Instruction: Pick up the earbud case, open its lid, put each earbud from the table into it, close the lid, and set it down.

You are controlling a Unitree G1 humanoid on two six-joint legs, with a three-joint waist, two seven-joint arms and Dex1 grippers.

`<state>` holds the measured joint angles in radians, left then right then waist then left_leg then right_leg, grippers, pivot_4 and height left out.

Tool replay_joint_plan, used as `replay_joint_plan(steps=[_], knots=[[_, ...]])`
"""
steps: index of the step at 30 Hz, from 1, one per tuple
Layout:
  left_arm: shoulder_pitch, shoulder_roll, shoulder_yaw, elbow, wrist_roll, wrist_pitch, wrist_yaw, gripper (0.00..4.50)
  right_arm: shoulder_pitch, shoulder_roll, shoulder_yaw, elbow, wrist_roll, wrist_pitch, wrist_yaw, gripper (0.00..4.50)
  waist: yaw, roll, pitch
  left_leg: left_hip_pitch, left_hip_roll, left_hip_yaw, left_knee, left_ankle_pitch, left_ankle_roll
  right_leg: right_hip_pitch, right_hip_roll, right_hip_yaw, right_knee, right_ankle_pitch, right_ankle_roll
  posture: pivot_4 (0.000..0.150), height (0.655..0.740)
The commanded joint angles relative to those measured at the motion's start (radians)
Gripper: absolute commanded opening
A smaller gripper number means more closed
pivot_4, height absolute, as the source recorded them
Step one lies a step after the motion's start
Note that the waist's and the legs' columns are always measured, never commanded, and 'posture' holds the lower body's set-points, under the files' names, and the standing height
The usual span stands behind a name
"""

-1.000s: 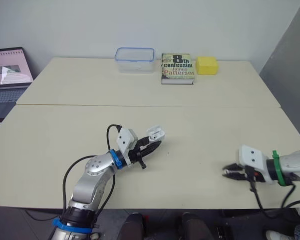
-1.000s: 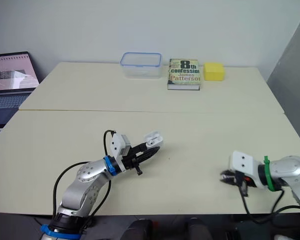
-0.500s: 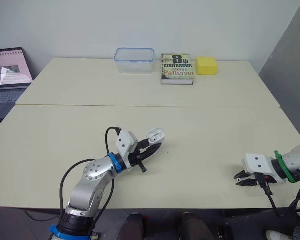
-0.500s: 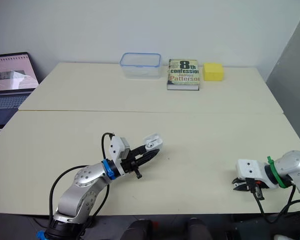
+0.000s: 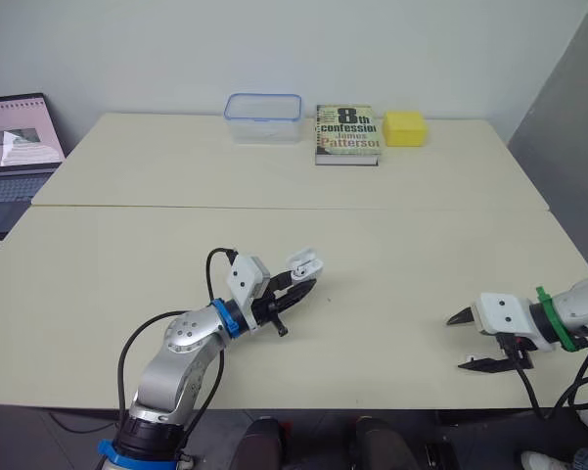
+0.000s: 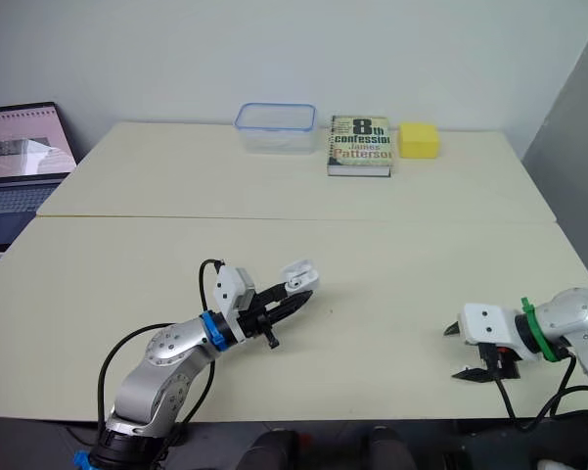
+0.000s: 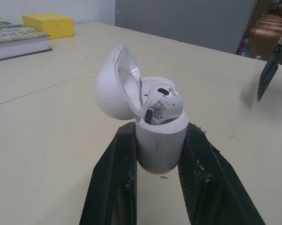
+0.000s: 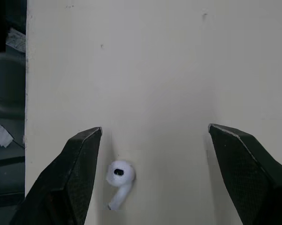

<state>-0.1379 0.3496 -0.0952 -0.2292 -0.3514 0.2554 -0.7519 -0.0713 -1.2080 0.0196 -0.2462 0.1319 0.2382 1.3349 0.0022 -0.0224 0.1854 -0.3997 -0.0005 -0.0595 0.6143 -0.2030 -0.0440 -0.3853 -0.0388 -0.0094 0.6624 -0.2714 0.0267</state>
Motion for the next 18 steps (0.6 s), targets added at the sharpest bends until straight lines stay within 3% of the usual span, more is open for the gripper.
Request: replay_joint_plan(steps=[1,6,18], knots=[[-0.003,0.003,0.001,-0.027,-0.009,-0.005,0.0,0.81,0.051,-0.076,-0.071,-0.172,-0.033,0.203,-0.05,3.81,0.003,0.0,0.0,0.0,0.0,0.0,0.0,0.0,0.0,0.0,0.0,0.0,0.0,0.0,0.0,0.15,0.7377],[0.002,0.005,-0.007,-0.03,-0.01,0.003,-0.005,0.81,0.092,-0.104,-0.058,-0.327,-0.032,0.408,-0.101,3.81,0.003,0.0,0.0,0.001,0.001,0.0,0.0,0.0,0.0,0.0,0.0,0.0,0.0,0.0,0.0,0.15,0.7377],[0.014,0.012,-0.007,-0.052,-0.014,0.022,0.0,0.81,0.053,-0.034,0.114,-0.254,-0.11,0.471,-0.209,3.81,-0.001,0.0,0.0,0.0,-0.001,0.001,0.0,0.0,0.0,0.0,-0.001,0.0,-0.001,0.0,0.0,0.15,0.7377]])
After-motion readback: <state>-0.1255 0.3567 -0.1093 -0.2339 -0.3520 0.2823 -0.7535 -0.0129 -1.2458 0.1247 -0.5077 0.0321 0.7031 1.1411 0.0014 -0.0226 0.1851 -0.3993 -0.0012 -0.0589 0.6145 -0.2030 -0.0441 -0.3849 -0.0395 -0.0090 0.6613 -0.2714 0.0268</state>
